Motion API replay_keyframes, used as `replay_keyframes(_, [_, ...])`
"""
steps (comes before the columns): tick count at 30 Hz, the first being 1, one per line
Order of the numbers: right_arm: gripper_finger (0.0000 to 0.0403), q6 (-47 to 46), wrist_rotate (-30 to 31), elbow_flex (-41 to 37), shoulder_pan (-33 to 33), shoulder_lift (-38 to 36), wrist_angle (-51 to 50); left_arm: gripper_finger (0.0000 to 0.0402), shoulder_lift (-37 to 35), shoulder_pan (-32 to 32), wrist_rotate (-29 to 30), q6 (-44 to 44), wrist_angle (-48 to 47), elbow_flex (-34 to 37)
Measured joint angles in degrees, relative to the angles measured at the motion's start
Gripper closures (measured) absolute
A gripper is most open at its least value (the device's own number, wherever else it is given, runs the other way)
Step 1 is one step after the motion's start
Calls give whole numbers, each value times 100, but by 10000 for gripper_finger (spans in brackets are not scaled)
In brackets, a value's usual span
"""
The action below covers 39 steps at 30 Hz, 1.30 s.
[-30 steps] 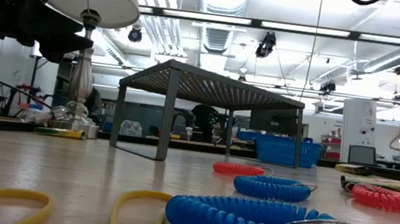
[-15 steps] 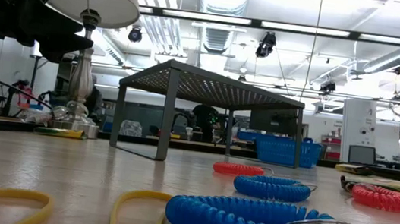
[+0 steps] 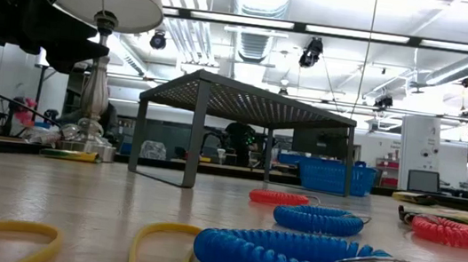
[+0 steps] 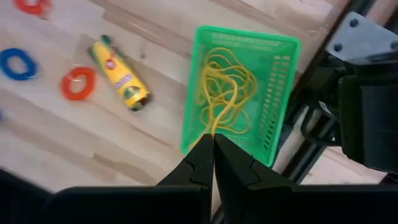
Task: Pick & Place Office Desk Supplies
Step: Put the yellow rubber band into the green basket
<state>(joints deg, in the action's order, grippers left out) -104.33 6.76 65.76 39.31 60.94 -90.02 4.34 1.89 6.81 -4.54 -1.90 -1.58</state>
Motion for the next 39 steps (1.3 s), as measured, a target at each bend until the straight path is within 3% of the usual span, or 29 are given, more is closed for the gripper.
replay_keyframes(8, [394,-748,-81,-905,247,34,157,149,0,0,-1,0,-1,0])
replay_keyframes(21, [394,-1091,-79,-2183,242,356,1872,149,0,0,0,0,0,0])
replay_keyframes(31, [394,-1268,299,-2695,232,880,2577,149,0,0,0,0,0,0])
replay_keyframes(39, [394,-1260,372,-2641,232,1207,2669,148,0,0,0,0,-1,0])
